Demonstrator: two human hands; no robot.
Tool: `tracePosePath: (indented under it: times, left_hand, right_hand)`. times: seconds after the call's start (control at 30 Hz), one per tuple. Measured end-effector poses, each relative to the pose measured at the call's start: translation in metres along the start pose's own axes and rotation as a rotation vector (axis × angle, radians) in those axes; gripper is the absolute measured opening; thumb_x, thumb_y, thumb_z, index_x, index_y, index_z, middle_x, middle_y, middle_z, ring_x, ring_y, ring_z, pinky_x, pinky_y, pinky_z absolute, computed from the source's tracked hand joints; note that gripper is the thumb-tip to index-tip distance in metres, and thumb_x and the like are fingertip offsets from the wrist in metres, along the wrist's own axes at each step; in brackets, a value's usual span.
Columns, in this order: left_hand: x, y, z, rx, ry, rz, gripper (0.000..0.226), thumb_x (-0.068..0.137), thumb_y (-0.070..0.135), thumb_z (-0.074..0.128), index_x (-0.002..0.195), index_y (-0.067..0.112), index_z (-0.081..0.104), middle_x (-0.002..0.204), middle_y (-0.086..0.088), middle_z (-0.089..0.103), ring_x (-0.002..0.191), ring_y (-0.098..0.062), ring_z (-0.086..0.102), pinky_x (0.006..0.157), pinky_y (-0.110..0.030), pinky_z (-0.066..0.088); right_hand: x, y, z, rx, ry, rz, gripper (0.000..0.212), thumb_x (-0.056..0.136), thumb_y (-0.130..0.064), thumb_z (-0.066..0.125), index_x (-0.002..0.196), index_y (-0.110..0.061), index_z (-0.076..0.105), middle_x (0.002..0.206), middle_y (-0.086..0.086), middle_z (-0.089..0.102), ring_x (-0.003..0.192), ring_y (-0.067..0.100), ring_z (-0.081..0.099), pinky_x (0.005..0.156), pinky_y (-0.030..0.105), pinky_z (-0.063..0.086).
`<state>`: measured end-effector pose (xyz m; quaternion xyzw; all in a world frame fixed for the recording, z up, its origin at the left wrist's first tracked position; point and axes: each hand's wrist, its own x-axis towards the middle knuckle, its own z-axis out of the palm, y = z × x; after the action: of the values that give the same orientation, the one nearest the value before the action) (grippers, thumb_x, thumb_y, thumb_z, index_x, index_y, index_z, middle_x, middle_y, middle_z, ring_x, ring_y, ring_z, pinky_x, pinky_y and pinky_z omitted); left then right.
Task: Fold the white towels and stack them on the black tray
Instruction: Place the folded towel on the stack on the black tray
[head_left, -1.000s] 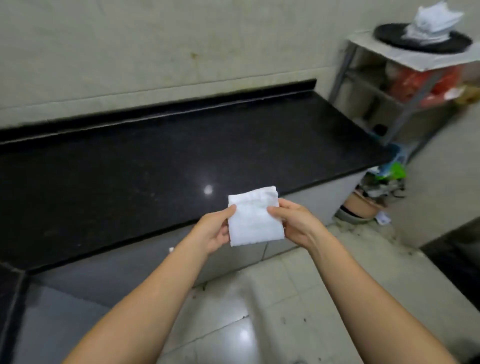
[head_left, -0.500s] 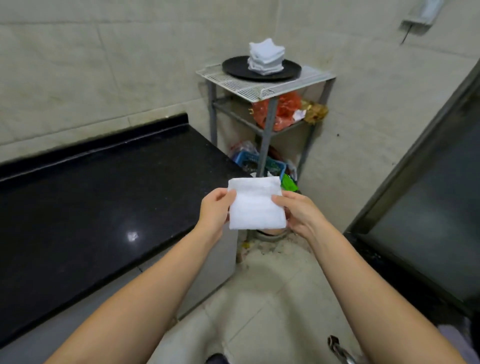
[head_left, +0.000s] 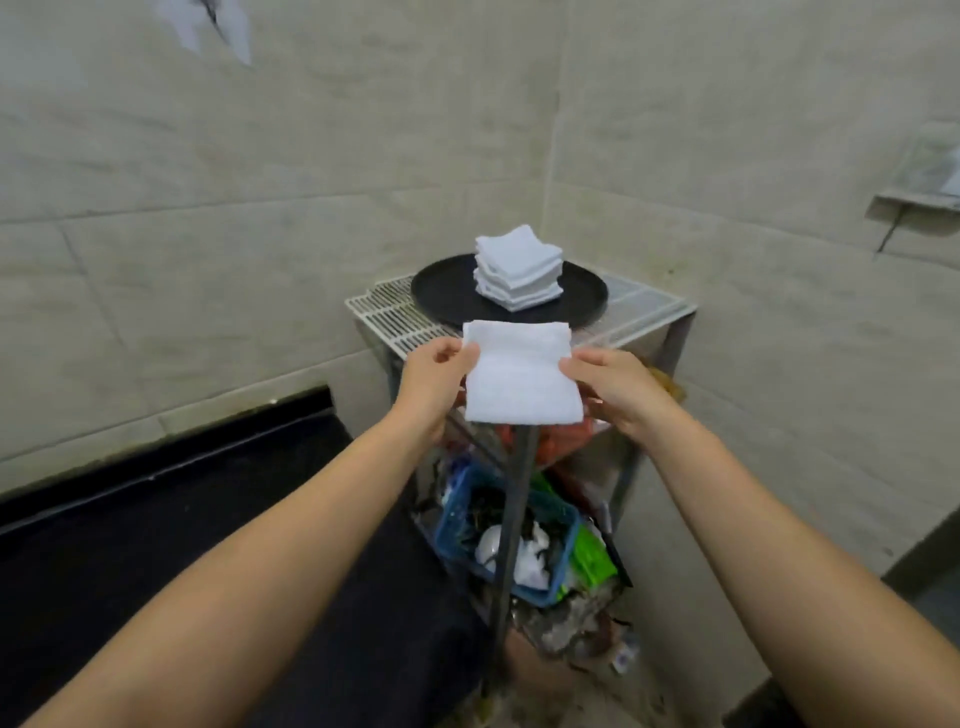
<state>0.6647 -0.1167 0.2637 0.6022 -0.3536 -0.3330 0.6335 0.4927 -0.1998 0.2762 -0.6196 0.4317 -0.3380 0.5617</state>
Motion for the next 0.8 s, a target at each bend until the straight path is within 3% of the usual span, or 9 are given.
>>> tracePosePath:
  times: [0.07, 0.13, 0.2, 0.27, 0.33, 0.43, 0.57, 0.73, 0.8]
  left_hand:
    - [0.041, 0.011, 0.012, -0.010, -0.019, 0.002, 0.017, 0.094, 0.017, 0.054, 0.079, 0.011, 0.058, 0.080, -0.009, 0.059, 0.067, -0.019, 0.055, 0.052, -0.028, 0.047]
    - [0.082, 0.023, 0.024, 0.007, -0.023, -0.008, 0.015, 0.095, 0.016, 0.053, 0.082, 0.012, 0.059, 0.079, -0.008, 0.058, 0.065, -0.016, 0.056, 0.048, -0.024, 0.048]
    - [0.124, 0.033, 0.037, -0.011, 0.019, -0.007, 0.017, 0.095, 0.014, 0.051, 0.079, 0.012, 0.055, 0.075, -0.008, 0.056, 0.062, -0.015, 0.054, 0.044, -0.020, 0.048]
    - [0.166, 0.042, 0.049, -0.024, 0.090, -0.004, 0.019, 0.096, 0.014, 0.050, 0.077, 0.014, 0.050, 0.072, -0.007, 0.053, 0.060, -0.015, 0.052, 0.040, -0.017, 0.046]
    - [0.206, 0.050, 0.061, -0.031, 0.166, -0.008, 0.020, 0.095, 0.013, 0.049, 0.076, 0.015, 0.045, 0.067, -0.006, 0.049, 0.056, -0.014, 0.048, 0.037, -0.016, 0.044]
    - [0.254, 0.051, 0.075, -0.032, 0.241, -0.050, 0.021, 0.095, 0.010, 0.050, 0.076, 0.015, 0.042, 0.065, -0.007, 0.047, 0.053, -0.015, 0.045, 0.034, -0.015, 0.043]
    - [0.286, 0.030, 0.081, 0.013, 0.307, -0.132, 0.023, 0.094, 0.011, 0.052, 0.073, 0.014, 0.042, 0.064, -0.007, 0.048, 0.051, -0.016, 0.047, 0.035, -0.018, 0.044]
    - [0.293, 0.006, 0.085, 0.078, 0.346, -0.146, 0.021, 0.093, 0.016, 0.055, 0.073, 0.013, 0.048, 0.063, -0.007, 0.053, 0.049, -0.016, 0.050, 0.040, -0.021, 0.047]
    - [0.294, 0.006, 0.086, 0.076, 0.358, -0.142, 0.019, 0.093, 0.019, 0.057, 0.076, 0.013, 0.049, 0.063, -0.007, 0.055, 0.048, -0.015, 0.051, 0.040, -0.021, 0.046]
  right_hand:
    - [0.046, -0.016, -0.013, -0.100, -0.018, -0.052, 0.013, 0.093, -0.016, 0.057, 0.094, -0.012, 0.069, 0.099, 0.011, 0.069, 0.079, 0.018, 0.061, 0.067, 0.030, 0.047]
    - [0.098, -0.033, -0.024, -0.146, -0.011, -0.113, 0.018, 0.091, -0.014, 0.058, 0.097, 0.000, 0.068, 0.099, 0.019, 0.069, 0.082, 0.020, 0.061, 0.073, 0.033, 0.046]
    - [0.150, -0.051, -0.029, -0.152, -0.017, -0.176, 0.021, 0.091, -0.011, 0.059, 0.104, 0.003, 0.066, 0.085, 0.011, 0.068, 0.073, 0.016, 0.060, 0.069, 0.026, 0.047]
    - [0.199, -0.070, -0.029, -0.187, -0.053, -0.215, 0.014, 0.090, -0.013, 0.060, 0.101, -0.006, 0.066, 0.079, 0.000, 0.064, 0.070, 0.012, 0.058, 0.062, 0.022, 0.046]
    - [0.248, -0.086, -0.028, -0.210, -0.087, -0.250, 0.007, 0.090, -0.012, 0.059, 0.091, -0.010, 0.066, 0.077, 0.001, 0.062, 0.067, 0.011, 0.055, 0.057, 0.019, 0.045]
    - [0.308, -0.095, -0.028, -0.265, -0.112, -0.277, 0.017, 0.090, -0.011, 0.059, 0.103, -0.002, 0.066, 0.088, 0.007, 0.065, 0.070, 0.012, 0.057, 0.053, 0.014, 0.042]
    - [0.352, -0.081, -0.028, -0.351, -0.213, -0.249, 0.023, 0.090, -0.011, 0.059, 0.110, -0.002, 0.066, 0.105, 0.011, 0.066, 0.091, 0.016, 0.058, 0.075, 0.027, 0.045]
    - [0.371, -0.062, -0.031, -0.415, -0.250, -0.309, 0.024, 0.089, -0.010, 0.059, 0.112, -0.004, 0.066, 0.087, 0.000, 0.061, 0.082, 0.013, 0.054, 0.061, 0.020, 0.039]
    - [0.375, -0.061, -0.033, -0.417, -0.261, -0.309, 0.025, 0.089, -0.013, 0.060, 0.113, -0.006, 0.064, 0.082, -0.003, 0.059, 0.082, 0.014, 0.055, 0.068, 0.025, 0.041]
